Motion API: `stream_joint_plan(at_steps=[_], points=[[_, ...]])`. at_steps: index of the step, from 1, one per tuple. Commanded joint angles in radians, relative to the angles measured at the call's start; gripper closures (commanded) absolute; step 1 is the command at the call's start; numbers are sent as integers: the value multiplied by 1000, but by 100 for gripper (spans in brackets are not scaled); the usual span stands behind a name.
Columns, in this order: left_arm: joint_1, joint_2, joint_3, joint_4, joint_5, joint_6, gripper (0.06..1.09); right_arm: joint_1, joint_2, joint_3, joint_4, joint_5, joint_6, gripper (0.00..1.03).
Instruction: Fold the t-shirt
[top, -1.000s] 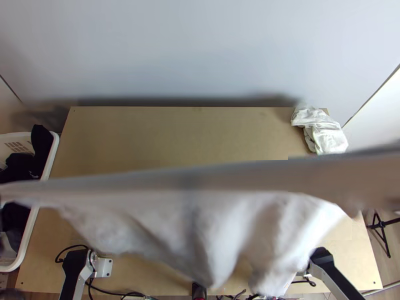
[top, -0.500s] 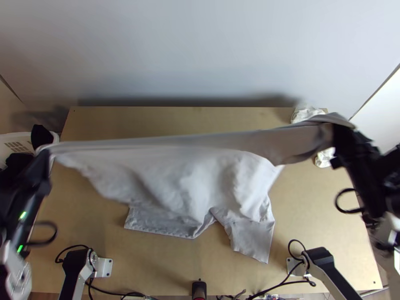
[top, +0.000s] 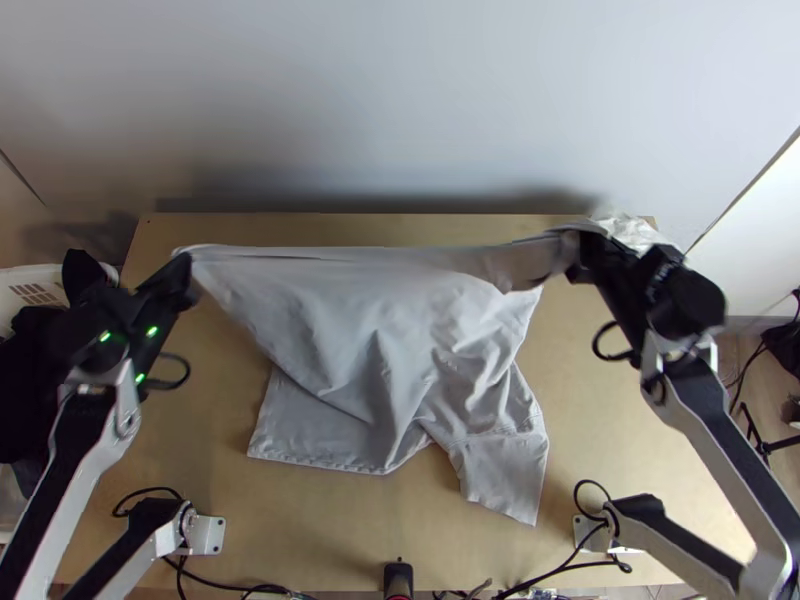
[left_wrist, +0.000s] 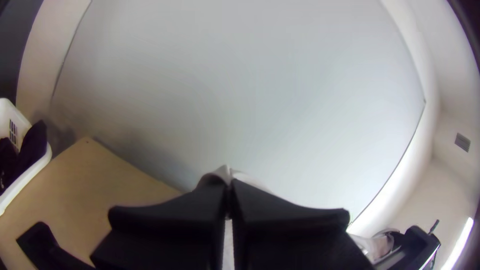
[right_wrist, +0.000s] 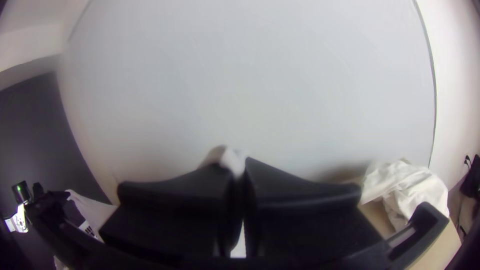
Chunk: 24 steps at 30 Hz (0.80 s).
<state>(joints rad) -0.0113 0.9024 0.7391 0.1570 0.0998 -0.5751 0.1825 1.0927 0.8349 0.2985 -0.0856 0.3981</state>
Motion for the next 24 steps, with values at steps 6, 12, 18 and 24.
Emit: stream_joint_plan(at_steps=[6, 12, 18, 24], points=[[-12, 480, 129, 245, -20, 70, 105, -8, 457, 179, 137, 6, -36, 100], [22, 702, 286, 262, -20, 96, 105, -12, 651, 372, 139, 7, -47, 100], [42, 906, 476, 257, -38, 107, 105, -23, 816, 541, 139, 26, -58, 100], [31, 1035, 592, 253, -60, 135, 105, -18, 894, 604, 136, 47, -68, 100]])
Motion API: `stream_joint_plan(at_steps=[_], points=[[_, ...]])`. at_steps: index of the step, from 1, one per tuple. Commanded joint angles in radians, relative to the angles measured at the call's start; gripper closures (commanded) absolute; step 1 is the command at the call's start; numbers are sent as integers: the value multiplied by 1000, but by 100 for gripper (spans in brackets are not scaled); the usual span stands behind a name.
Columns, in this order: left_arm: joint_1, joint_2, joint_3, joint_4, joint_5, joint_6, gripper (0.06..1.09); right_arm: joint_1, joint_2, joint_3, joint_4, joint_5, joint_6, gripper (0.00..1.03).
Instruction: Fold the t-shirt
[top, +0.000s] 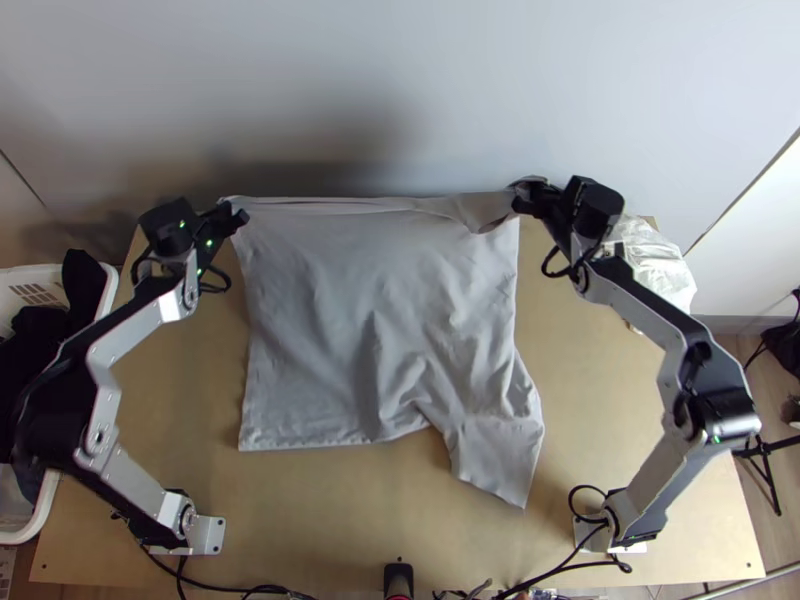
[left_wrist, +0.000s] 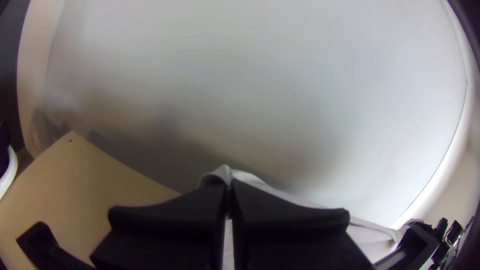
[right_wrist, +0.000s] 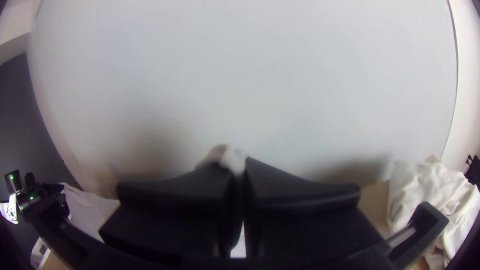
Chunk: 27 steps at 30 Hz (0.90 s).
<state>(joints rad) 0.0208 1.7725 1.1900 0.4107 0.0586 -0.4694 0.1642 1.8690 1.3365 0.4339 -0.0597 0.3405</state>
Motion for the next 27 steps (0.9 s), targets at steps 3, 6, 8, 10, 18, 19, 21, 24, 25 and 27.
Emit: stream_joint_plan(at_steps=[3, 6, 8, 10, 18, 19, 21, 24, 25, 27], points=[[-5, 203, 166, -3, -20, 40, 105, 5, 139, 113, -4, 26, -15, 100], [-13, 225, 166, -6, -20, 58, 105, 12, 153, 116, -11, 35, -17, 100], [-16, 220, 151, -15, -20, 68, 105, 28, 140, 99, -35, 38, -18, 100], [-16, 188, 123, -24, -19, 72, 105, 46, 110, 62, -60, 44, -40, 100], [-2, 47, -33, -36, -5, 123, 105, 67, -11, -109, -123, 46, -92, 100], [1, 35, -49, -43, 0, 130, 105, 67, -21, -119, -136, 46, -97, 100], [8, 2, -92, -53, 30, 137, 105, 63, -39, -128, -169, 46, -98, 100], [7, -44, -171, -55, 50, 147, 105, 57, -65, -134, -228, 44, -100, 100], [4, -59, -199, -55, 52, 149, 105, 60, -74, -134, -262, 44, -101, 100], [2, -90, -242, -55, 58, 149, 105, 67, -88, -138, -319, 44, -113, 100]])
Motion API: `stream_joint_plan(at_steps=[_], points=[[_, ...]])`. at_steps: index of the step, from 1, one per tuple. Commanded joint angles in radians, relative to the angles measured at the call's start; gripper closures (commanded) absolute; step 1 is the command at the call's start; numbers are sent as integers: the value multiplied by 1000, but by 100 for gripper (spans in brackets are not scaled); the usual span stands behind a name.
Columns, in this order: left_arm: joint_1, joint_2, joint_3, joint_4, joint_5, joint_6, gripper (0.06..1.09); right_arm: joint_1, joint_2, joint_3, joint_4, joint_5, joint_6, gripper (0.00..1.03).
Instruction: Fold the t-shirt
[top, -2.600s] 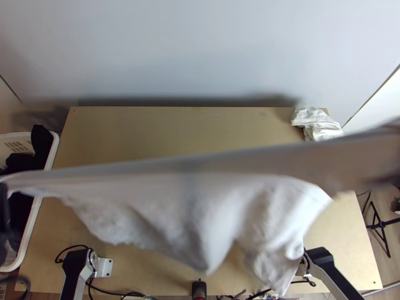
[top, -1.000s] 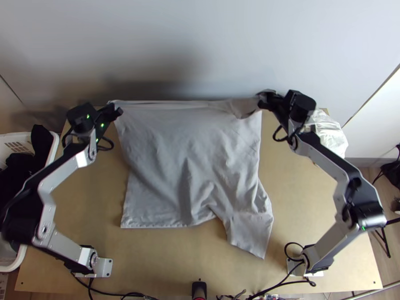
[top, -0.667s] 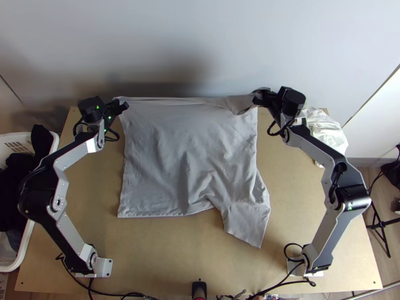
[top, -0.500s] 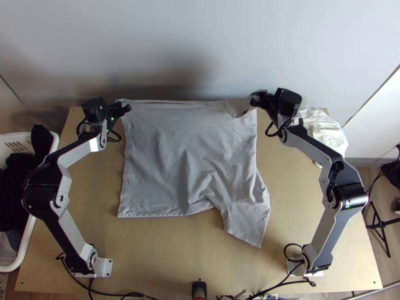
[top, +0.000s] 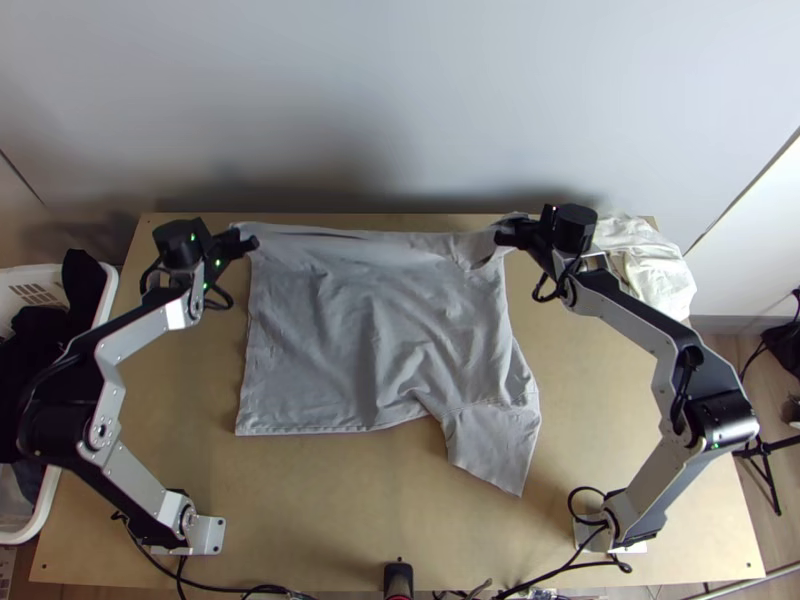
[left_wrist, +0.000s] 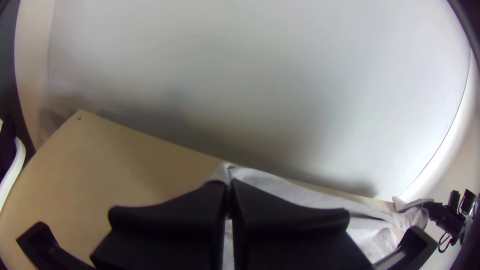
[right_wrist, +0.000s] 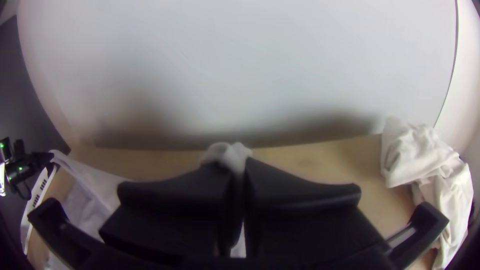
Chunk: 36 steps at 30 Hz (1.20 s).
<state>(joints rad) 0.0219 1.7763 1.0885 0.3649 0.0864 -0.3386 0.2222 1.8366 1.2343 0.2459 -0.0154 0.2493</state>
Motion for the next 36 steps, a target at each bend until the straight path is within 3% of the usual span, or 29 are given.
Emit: stream_joint_plan(at_steps=[1, 11, 25, 26, 30, 36], points=[[0, -106, -160, -9, 36, 18, 105, 16, -65, -45, -146, -1, -24, 100], [-8, -212, -306, -20, 47, 30, 105, 60, -174, -114, -318, -47, -67, 100], [-19, -302, -427, -52, 52, 18, 103, 77, -263, -193, -333, -58, -68, 100], [-19, -308, -427, -64, 52, 18, 96, 82, -263, -193, -335, -58, -68, 100], [-16, -351, -424, -133, 82, 27, 49, 95, -269, -191, -370, -61, -74, 100], [-4, -403, -407, -258, 107, 47, 28, 115, -292, -205, -387, -61, -81, 94]])
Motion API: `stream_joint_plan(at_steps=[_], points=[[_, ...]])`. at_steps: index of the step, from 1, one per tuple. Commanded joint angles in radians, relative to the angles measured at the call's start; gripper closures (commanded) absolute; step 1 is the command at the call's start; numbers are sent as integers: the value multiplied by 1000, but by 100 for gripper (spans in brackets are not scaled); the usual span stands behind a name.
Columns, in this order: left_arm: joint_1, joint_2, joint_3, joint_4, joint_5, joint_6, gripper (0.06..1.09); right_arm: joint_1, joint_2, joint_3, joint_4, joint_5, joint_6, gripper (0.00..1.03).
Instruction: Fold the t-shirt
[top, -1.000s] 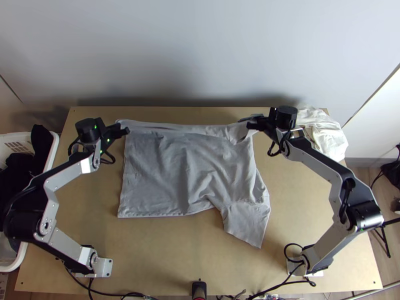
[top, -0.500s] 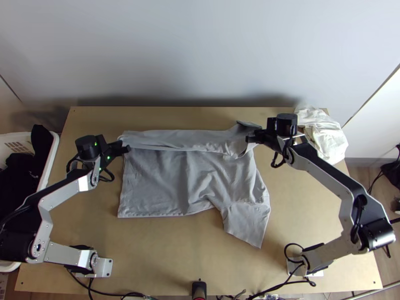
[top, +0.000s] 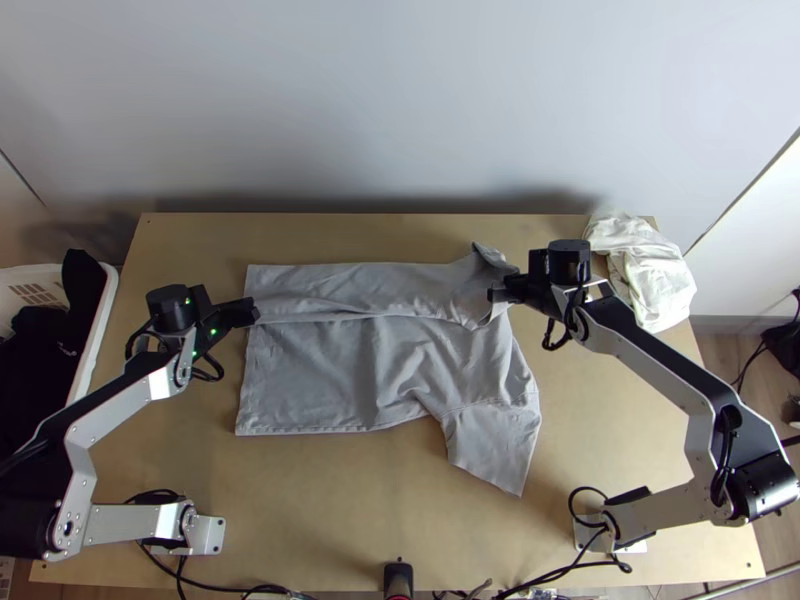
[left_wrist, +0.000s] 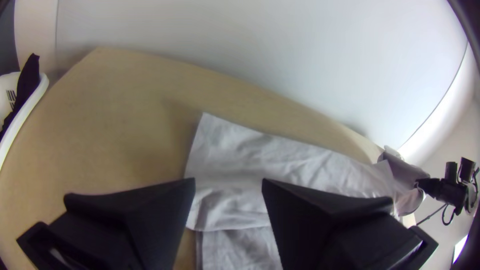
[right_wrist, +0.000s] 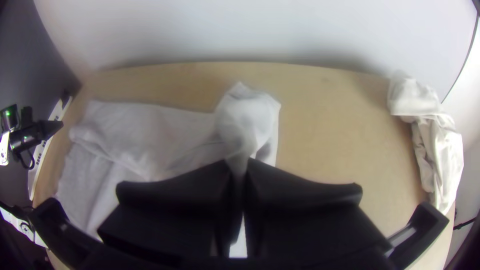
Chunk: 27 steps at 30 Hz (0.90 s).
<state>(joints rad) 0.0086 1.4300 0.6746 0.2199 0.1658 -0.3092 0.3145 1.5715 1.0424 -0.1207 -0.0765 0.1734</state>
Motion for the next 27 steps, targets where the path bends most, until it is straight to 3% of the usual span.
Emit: stream_joint_plan(at_steps=[1, 3, 4, 5, 6, 7, 19, 27], points=[[10, -68, 6, -136, 28, 18, 25, 28, -38, -16, -20, 0, -2, 95], [11, -97, 8, -185, 31, 28, 22, 35, -56, -18, -23, 0, 5, 94], [13, -118, 8, -211, 34, 28, 17, 40, -62, -15, -36, 0, 5, 87], [13, -141, 6, -235, 43, 28, 13, 41, -67, -13, -51, 0, 9, 58], [13, -171, 5, -255, 51, 32, 12, 41, -68, -12, -59, 0, 11, 17], [13, -200, 0, -258, 51, 33, 12, 41, -68, -7, -63, 0, 20, 3], [73, -418, 11, -462, 52, 91, 12, 41, -254, -18, -108, 0, 44, 4], [21, -626, -64, -717, 115, 127, 11, 51, -450, -153, -214, 0, 140, 4]])
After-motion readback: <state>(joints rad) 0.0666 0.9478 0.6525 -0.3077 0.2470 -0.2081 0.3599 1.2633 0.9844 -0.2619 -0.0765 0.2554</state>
